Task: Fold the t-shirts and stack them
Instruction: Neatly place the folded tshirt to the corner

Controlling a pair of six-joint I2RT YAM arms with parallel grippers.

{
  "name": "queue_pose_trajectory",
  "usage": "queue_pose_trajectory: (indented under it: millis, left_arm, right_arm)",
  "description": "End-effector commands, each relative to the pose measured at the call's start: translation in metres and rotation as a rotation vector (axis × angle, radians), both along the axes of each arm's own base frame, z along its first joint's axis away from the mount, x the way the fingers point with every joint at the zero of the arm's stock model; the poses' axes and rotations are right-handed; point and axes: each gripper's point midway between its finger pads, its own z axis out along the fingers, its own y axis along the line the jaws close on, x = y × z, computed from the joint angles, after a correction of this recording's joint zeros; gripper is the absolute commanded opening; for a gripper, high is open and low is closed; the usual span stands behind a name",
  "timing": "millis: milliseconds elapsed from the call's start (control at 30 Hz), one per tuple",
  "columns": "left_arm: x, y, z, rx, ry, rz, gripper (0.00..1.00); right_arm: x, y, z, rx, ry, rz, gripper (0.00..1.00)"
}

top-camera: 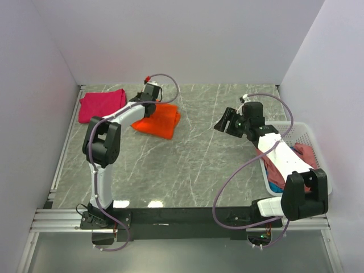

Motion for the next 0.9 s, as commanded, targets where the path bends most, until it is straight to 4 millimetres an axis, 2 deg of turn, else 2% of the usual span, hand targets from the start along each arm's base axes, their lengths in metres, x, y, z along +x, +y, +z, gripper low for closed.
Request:
queue_pose_trajectory:
  millis: [0,167,267,367,567,867]
  left_arm:
    - [0.026,0.043,0.088,0.156,-0.202,0.005,0.00]
    - [0.037,0.089,0.114,0.294,-0.230,0.047,0.00]
    - [0.043,0.106,0.133,0.342,-0.266,0.067,0.00]
    - [0.046,0.115,0.143,0.355,-0.285,0.057,0.00]
    - [0.052,0.122,0.174,0.356,-0.354,0.060,0.00]
    - [0.041,0.119,0.217,0.316,-0.436,0.033,0.00]
  right_arm:
    - [0.002,-0.015,0.001,-0.052,-0.040,-0.030,0.72]
    - [0.005,-0.026,-0.004,-0.073,-0.026,-0.065,0.72]
    - [0.006,-0.029,-0.007,-0.079,-0.021,-0.074,0.72]
    - [0.008,-0.031,-0.010,-0.081,-0.012,-0.080,0.72]
    - [0.009,-0.034,-0.010,-0.077,-0.018,-0.096,0.72]
    - [0.009,-0.040,-0.008,-0.081,-0.028,-0.117,0.72]
